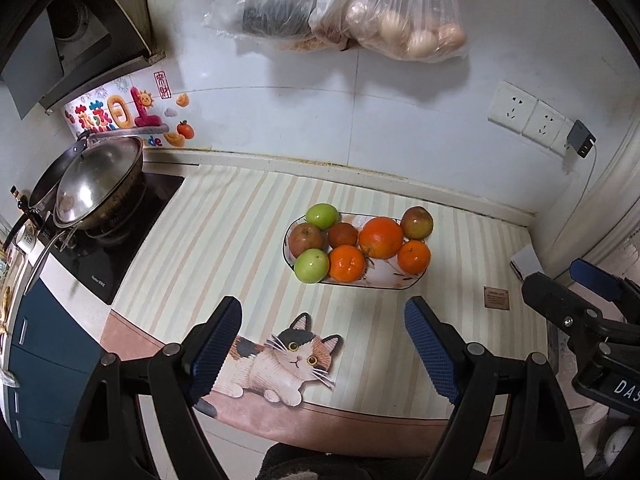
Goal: Organize fruits
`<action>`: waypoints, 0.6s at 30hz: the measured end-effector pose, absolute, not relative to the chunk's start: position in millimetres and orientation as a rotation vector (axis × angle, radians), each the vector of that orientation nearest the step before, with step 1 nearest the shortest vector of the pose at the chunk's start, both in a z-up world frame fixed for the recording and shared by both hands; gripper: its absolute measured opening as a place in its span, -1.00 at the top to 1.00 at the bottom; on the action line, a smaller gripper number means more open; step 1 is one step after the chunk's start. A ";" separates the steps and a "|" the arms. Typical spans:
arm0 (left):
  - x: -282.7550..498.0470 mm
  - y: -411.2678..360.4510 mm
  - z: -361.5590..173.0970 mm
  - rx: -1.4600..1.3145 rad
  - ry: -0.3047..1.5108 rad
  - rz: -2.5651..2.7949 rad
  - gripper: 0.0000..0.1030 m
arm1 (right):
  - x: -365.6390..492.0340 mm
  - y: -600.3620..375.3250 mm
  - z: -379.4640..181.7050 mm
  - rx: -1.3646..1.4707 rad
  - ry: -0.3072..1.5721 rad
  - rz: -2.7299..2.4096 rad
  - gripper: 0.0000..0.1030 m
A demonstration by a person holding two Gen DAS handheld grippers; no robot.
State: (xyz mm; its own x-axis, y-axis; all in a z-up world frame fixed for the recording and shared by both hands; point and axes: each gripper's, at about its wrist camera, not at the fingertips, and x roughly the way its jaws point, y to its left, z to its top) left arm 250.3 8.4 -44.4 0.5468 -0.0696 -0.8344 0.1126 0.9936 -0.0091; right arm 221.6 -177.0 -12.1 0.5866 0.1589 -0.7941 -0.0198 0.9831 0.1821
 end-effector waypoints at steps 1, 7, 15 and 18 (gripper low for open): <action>249.3 8.1 -43.7 0.045 0.984 -0.109 -0.62 | 220.2 -177.4 -11.1 0.163 0.938 0.106 -0.84; 251.5 2.2 -47.6 0.052 0.988 -0.103 -0.62 | 221.5 -195.0 -23.2 0.237 0.955 0.102 -0.88; 272.3 -49.1 -94.4 0.178 1.049 -0.130 -0.62 | 226.9 -270.5 -102.0 0.368 1.096 -0.051 -0.88; 280.0 -76.1 -122.2 0.244 1.090 -0.155 -0.62 | 220.7 -294.8 -146.8 0.401 1.172 -0.108 -0.88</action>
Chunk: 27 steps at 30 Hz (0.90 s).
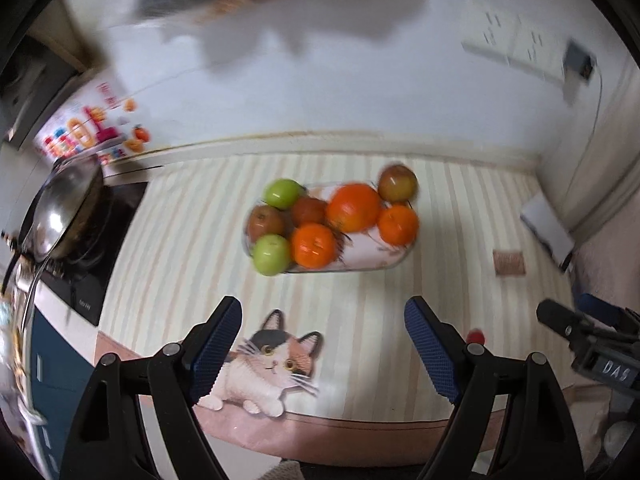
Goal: Organize fruits
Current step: 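Grasp a small tomato with the left tool while the right tool grasps another tomato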
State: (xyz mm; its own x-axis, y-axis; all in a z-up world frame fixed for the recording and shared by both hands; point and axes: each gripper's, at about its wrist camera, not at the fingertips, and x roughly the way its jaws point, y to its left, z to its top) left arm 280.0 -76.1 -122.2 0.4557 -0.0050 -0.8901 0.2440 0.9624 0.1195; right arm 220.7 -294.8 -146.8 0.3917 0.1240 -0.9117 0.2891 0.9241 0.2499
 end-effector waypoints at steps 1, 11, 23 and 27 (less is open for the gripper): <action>283.3 -87.7 -134.3 0.269 1.115 -0.175 -0.62 | 217.4 -302.3 -164.2 0.415 1.207 -0.128 -0.87; 287.5 -171.5 -235.7 0.473 1.350 -0.304 -0.62 | 181.6 -337.8 -297.2 0.581 1.425 -0.165 -0.14; 284.1 -202.4 -287.4 0.366 1.571 -0.426 -0.61 | 169.8 -322.8 -326.0 0.452 1.398 -0.153 0.45; 277.9 -223.4 -297.1 0.378 1.570 -0.477 -0.53 | 157.1 -337.1 -322.1 0.460 1.374 -0.199 0.45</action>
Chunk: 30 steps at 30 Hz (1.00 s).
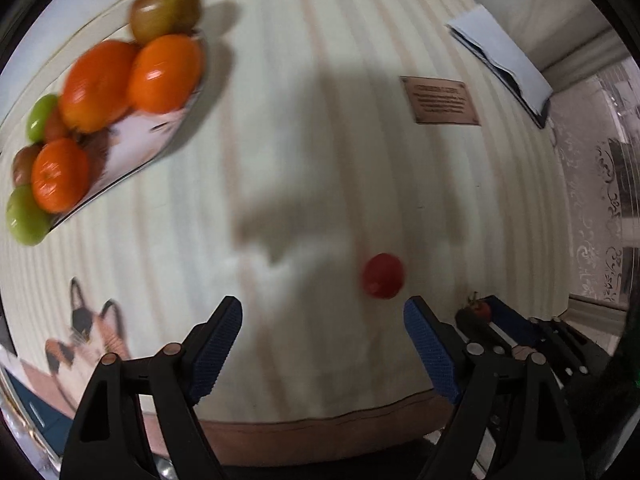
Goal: Organize fruits
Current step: 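Grasp a small tomato with the left tool while the right tool grasps another tomato, then carry both tomatoes to the plate and release them among the fruit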
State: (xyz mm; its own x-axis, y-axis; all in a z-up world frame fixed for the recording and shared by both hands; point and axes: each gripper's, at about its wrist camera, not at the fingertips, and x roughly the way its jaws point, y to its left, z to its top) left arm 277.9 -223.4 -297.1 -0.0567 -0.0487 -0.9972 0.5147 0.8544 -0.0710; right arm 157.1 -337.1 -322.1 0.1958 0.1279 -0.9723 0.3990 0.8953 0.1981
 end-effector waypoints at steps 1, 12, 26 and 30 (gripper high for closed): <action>275.6 -229.0 -300.0 0.385 1.574 -0.491 -0.44 | 154.1 -341.4 -321.7 0.464 1.373 -0.210 0.45; 255.2 -273.5 -323.5 0.485 1.576 -0.576 0.06 | 139.9 -364.1 -320.5 0.491 1.351 -0.287 0.45; 248.2 -293.8 -327.0 0.492 1.548 -0.621 0.51 | 147.8 -376.0 -306.0 0.496 1.342 -0.296 0.44; 249.6 -284.8 -313.1 0.469 1.523 -0.631 0.51 | 149.1 -377.6 -296.9 0.496 1.327 -0.298 0.44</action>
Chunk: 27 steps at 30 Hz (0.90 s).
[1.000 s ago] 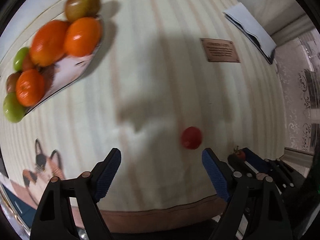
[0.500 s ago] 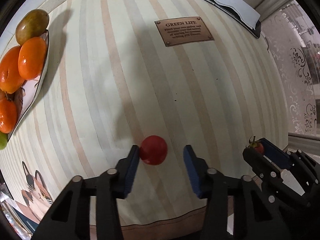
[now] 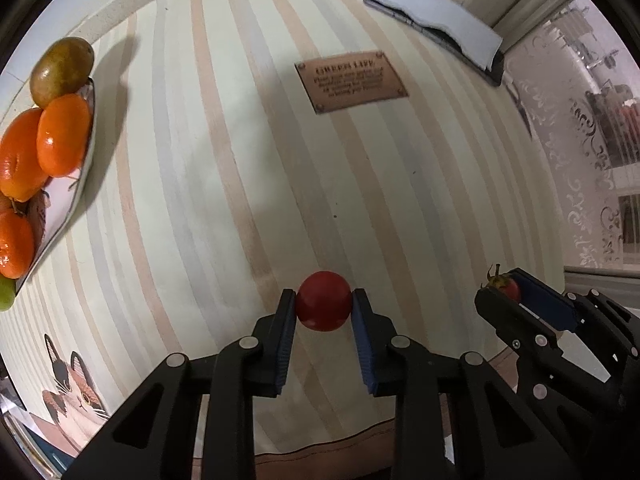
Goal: Organize fruits
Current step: 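Carry both tomatoes to the plate and release them among the fruit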
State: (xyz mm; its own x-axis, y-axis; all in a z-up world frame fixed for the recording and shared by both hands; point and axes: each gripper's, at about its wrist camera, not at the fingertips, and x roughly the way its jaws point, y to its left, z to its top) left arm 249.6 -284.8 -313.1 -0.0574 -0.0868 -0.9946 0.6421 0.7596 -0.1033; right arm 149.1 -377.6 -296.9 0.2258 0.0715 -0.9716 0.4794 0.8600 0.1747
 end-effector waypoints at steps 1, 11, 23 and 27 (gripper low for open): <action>251.1 -282.7 -308.5 0.460 1.516 -0.634 0.52 | 150.8 -377.9 -293.9 0.496 1.322 -0.297 0.44; 290.0 -200.5 -247.6 0.275 1.447 -0.555 0.51 | 204.0 -351.8 -260.3 0.484 1.248 -0.159 0.45; 392.9 -109.5 -231.4 0.063 1.442 -0.327 0.51 | 331.1 -259.9 -284.0 0.652 1.220 0.202 0.45; 420.0 -94.7 -243.5 0.018 1.473 -0.289 0.51 | 354.8 -242.3 -294.0 0.636 1.202 0.216 0.45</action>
State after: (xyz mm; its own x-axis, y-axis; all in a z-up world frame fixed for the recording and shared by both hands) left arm 420.0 -94.7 -243.5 0.0691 -0.1814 -0.9810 0.2031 0.9653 -0.1642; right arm 354.8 -242.3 -294.0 0.3649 0.4798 -0.7979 0.1716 0.8077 0.5641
